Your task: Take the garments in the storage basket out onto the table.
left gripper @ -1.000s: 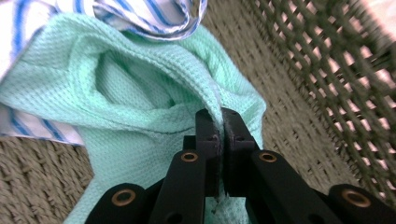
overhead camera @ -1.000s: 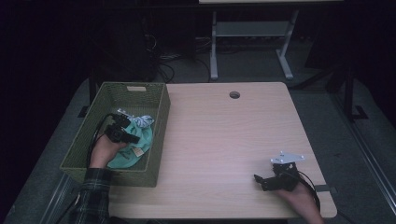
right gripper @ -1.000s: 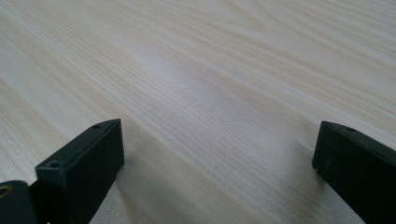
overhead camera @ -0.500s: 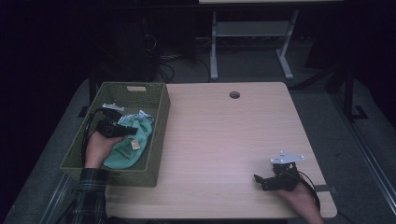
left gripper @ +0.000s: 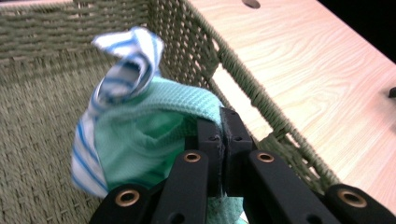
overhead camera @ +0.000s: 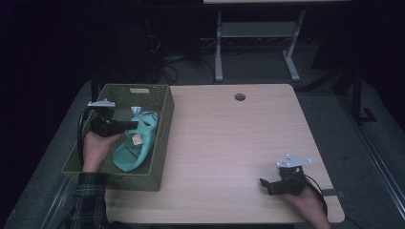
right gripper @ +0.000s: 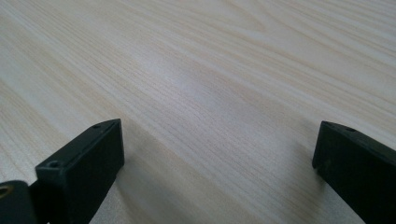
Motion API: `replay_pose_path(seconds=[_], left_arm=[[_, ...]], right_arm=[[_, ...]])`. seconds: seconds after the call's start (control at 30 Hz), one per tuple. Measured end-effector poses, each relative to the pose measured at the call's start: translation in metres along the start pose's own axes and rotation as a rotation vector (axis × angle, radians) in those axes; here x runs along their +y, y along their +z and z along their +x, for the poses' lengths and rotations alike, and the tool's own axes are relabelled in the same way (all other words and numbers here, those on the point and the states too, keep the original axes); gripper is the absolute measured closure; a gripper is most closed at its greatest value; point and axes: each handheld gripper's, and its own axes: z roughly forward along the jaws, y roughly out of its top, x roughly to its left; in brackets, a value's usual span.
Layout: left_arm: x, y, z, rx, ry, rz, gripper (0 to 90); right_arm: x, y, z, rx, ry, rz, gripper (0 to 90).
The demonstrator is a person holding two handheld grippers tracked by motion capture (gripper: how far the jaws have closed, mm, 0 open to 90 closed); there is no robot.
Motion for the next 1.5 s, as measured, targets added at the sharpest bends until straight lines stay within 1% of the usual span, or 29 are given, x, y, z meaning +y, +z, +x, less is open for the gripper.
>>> replay_pose_path(seconds=[0.1,0.17,0.23,0.3,0.37,0.4,0.43,0.47,0.6,0.63,0.67,0.83,0.9,0.97,1.03,1.1,1.23,1.27,1.3,1.5], left_arm=[[0.004,-0.005,-0.003,0.003,0.003,-0.02,88.2],[0.005,-0.006,-0.004,0.002,-0.003,-0.027,88.2],[0.01,-0.013,-0.008,-0.004,-0.009,-0.052,88.2],[0.012,-0.015,-0.01,-0.005,-0.009,-0.059,88.2],[0.017,-0.021,-0.013,-0.007,0.001,-0.079,88.3],[0.018,-0.023,-0.015,-0.003,-0.002,-0.088,88.3],[0.018,-0.023,-0.015,-0.003,-0.002,-0.088,88.3],[0.022,-0.027,-0.016,-0.001,0.007,-0.094,88.3],[0.029,-0.034,-0.02,-0.008,0.009,-0.13,88.2],[0.034,-0.037,-0.021,-0.012,0.011,-0.142,88.2],[0.034,-0.037,-0.021,-0.012,0.011,-0.142,88.2],[0.05,-0.045,-0.027,-0.019,0.032,-0.157,88.2],[0.052,-0.046,-0.028,-0.021,0.038,-0.157,88.2],[0.059,-0.05,-0.032,-0.036,0.05,-0.172,88.2],[0.062,-0.051,-0.035,-0.049,0.052,-0.185,88.2],[0.064,-0.052,-0.036,-0.053,0.055,-0.187,88.2],[0.074,-0.056,-0.043,-0.085,0.075,-0.208,88.2],[0.075,-0.057,-0.044,-0.091,0.073,-0.212,88.2],[0.077,-0.057,-0.046,-0.103,0.073,-0.218,88.2],[0.084,-0.052,-0.056,-0.138,0.09,-0.228,88.2]], right_arm=[[0.0,0.0,0.0,0.0,-0.002,0.0,1.6],[0.0,0.0,0.0,-0.001,-0.002,0.0,1.6],[0.0,0.0,0.0,0.0,-0.001,0.0,1.5],[0.0,0.0,0.0,0.0,0.0,0.0,1.6],[0.0,0.0,0.0,0.0,-0.001,0.001,1.6],[0.0,0.0,0.0,0.0,-0.001,0.001,1.6],[0.0,0.0,0.0,0.0,-0.001,0.001,1.6],[0.0,0.0,0.0,0.0,-0.003,0.001,1.5],[0.0,0.0,0.0,0.0,-0.003,0.001,1.6],[0.0,0.0,0.0,0.0,-0.002,0.001,1.5],[0.0,0.0,0.0,0.0,-0.002,0.001,1.5],[0.0,0.0,0.0,0.0,-0.003,0.0,1.5],[0.0,0.0,0.0,0.0,-0.002,0.0,1.5],[0.0,0.0,0.0,-0.001,-0.003,0.0,1.6],[0.0,0.0,0.0,-0.001,-0.003,0.0,1.5],[0.0,0.0,0.0,0.0,-0.001,0.0,1.5],[0.0,0.0,0.0,0.0,-0.001,0.0,1.5],[0.0,0.0,0.0,0.0,-0.001,0.0,1.6],[0.0,0.0,0.0,0.0,-0.003,0.001,1.6],[0.0,0.0,0.0,-0.001,-0.002,0.001,1.6]])
